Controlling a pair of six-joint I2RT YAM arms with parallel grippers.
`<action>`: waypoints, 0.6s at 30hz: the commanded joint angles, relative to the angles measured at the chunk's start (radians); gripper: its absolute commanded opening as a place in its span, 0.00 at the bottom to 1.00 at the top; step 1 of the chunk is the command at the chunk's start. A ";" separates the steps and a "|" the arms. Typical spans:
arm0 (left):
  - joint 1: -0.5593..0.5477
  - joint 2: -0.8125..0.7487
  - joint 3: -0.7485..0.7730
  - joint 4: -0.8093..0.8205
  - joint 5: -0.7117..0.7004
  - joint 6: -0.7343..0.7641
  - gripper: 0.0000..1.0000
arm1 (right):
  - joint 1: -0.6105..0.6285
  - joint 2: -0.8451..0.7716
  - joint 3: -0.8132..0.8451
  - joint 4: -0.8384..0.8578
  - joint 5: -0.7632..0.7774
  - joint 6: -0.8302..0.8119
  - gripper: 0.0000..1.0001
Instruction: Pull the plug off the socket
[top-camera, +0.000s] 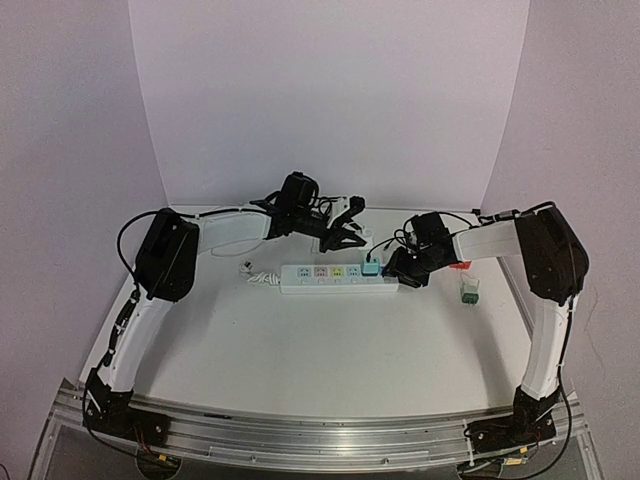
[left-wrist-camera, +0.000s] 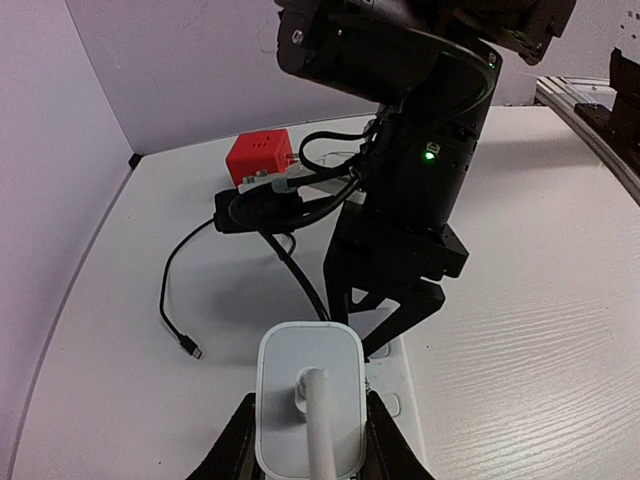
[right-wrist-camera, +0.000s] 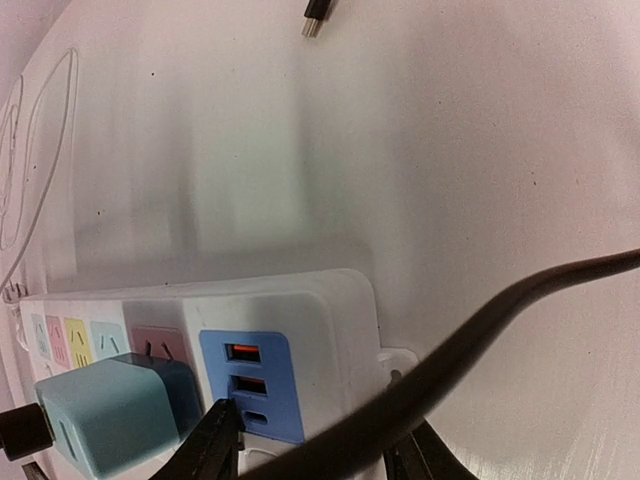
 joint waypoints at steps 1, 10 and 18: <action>0.006 -0.095 0.049 -0.002 0.023 -0.048 0.00 | 0.025 -0.006 -0.016 -0.065 -0.004 -0.029 0.47; 0.023 -0.133 0.175 -0.160 -0.047 -0.413 0.00 | 0.025 -0.201 -0.029 -0.072 0.004 -0.165 0.59; 0.045 -0.222 0.112 -0.146 -0.073 -0.767 0.00 | 0.027 -0.435 -0.117 -0.075 -0.049 -0.388 0.72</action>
